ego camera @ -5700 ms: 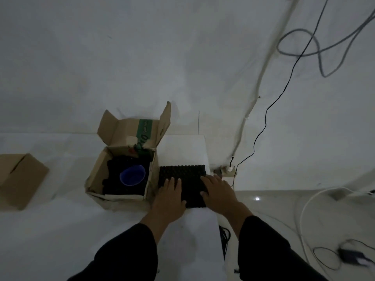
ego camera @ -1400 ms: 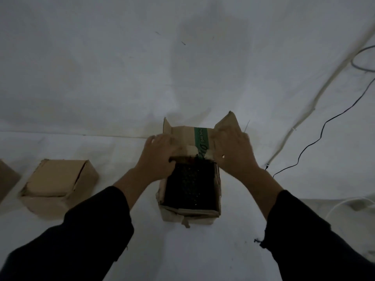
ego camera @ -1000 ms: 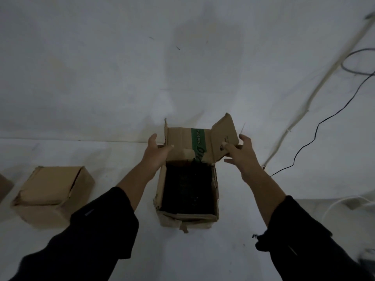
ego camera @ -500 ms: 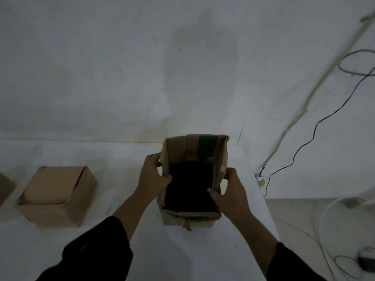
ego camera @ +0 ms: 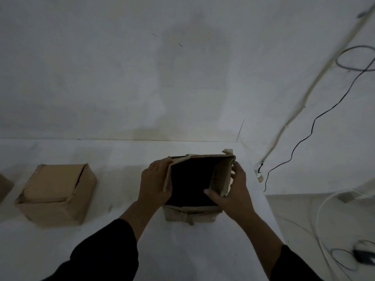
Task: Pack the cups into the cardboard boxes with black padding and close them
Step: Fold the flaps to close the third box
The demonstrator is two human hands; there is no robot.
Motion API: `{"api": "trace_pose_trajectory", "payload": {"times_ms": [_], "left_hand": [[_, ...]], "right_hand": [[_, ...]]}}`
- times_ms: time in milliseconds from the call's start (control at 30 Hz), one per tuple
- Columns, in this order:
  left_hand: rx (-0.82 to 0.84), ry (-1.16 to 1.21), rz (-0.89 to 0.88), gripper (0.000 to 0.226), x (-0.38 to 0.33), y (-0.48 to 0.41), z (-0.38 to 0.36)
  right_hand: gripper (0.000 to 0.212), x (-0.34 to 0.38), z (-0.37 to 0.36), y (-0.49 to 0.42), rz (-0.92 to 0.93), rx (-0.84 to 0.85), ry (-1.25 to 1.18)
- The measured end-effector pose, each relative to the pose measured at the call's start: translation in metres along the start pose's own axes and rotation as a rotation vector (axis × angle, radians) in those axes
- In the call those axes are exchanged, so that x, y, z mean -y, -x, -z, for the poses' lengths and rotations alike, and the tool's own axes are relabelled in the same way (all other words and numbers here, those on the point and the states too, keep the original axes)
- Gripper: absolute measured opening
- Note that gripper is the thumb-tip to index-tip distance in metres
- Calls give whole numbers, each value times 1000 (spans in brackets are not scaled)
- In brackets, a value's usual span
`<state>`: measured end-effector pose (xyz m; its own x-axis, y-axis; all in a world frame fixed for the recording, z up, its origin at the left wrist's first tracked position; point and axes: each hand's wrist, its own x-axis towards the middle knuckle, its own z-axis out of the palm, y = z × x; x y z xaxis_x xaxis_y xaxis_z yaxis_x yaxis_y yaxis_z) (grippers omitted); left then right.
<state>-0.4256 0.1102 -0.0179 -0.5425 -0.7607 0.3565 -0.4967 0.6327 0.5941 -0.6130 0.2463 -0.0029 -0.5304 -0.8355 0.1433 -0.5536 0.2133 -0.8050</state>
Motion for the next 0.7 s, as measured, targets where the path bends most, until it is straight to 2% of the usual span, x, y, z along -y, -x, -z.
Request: {"api": "trace_pose_trajectory", "payload": {"times_ms": [100, 233, 433, 567, 700], "left_hand": [[69, 20, -33, 57, 8, 1, 2], [121, 197, -89, 82, 12, 4, 14], [135, 155, -231, 69, 10, 20, 22], [93, 136, -234, 61, 9, 30, 14], [86, 129, -209, 58, 9, 36, 10]], "right_hand": [[114, 10, 7, -8, 71, 71, -19], [102, 10, 8, -10, 147, 110, 67], [104, -7, 5, 11, 197, 60, 122], [106, -12, 0, 15, 231, 10, 140], [109, -19, 3, 15, 254, 73, 177]]}}
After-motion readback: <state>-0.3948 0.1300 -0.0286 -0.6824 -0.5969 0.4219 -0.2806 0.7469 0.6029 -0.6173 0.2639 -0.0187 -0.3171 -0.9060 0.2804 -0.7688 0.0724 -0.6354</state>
